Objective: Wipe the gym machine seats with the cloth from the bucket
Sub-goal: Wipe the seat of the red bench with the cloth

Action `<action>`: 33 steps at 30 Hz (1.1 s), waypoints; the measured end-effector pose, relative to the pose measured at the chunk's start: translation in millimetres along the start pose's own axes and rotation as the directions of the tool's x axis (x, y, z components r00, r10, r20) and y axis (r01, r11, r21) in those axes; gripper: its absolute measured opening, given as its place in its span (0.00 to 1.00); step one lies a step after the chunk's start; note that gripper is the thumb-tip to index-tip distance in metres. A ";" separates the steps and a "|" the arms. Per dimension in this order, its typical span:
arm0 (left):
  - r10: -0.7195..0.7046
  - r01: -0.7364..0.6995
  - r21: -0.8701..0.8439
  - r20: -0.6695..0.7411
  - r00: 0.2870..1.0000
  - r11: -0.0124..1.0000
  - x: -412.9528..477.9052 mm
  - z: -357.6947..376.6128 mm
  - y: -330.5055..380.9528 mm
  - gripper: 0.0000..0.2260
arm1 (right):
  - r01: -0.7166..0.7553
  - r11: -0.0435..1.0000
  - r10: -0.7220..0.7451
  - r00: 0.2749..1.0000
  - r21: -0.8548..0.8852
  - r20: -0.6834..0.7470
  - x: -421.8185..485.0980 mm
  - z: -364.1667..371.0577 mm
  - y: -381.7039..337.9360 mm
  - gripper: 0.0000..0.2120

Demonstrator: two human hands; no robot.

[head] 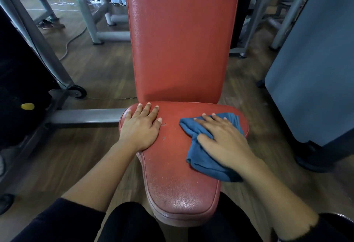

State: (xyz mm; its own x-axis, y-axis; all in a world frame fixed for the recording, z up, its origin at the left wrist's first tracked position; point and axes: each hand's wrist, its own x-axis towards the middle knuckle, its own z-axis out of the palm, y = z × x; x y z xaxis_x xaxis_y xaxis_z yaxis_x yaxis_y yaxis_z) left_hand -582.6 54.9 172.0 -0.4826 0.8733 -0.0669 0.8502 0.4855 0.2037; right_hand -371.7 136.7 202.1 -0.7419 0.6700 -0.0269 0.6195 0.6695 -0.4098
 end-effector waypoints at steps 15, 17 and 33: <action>-0.013 0.013 0.007 0.011 1.000 1.000 1.5 -0.4 -0.5 0.23 | 0.002 0.999 -0.002 1.000 0.033 -0.013 -23.6 2.0 -18.9 0.43; -0.018 0.018 0.007 0.003 1.000 1.000 1.3 -0.5 0.0 0.23 | 0.025 0.999 -0.026 1.000 -0.033 -0.007 -16.7 7.7 -33.1 0.45; -0.004 0.004 0.003 -0.008 1.000 1.000 1.4 0.6 -1.0 0.23 | -0.153 0.981 0.144 0.986 -0.122 -0.077 44.3 4.8 14.8 0.26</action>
State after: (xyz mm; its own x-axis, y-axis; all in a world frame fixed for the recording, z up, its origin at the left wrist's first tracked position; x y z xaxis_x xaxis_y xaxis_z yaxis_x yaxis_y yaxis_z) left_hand -584.0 55.7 171.1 -0.4874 0.8711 -0.0601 0.8490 0.4888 0.2007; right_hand -396.6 174.8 190.5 -0.6225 0.7825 -0.0152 0.7524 0.5930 -0.2867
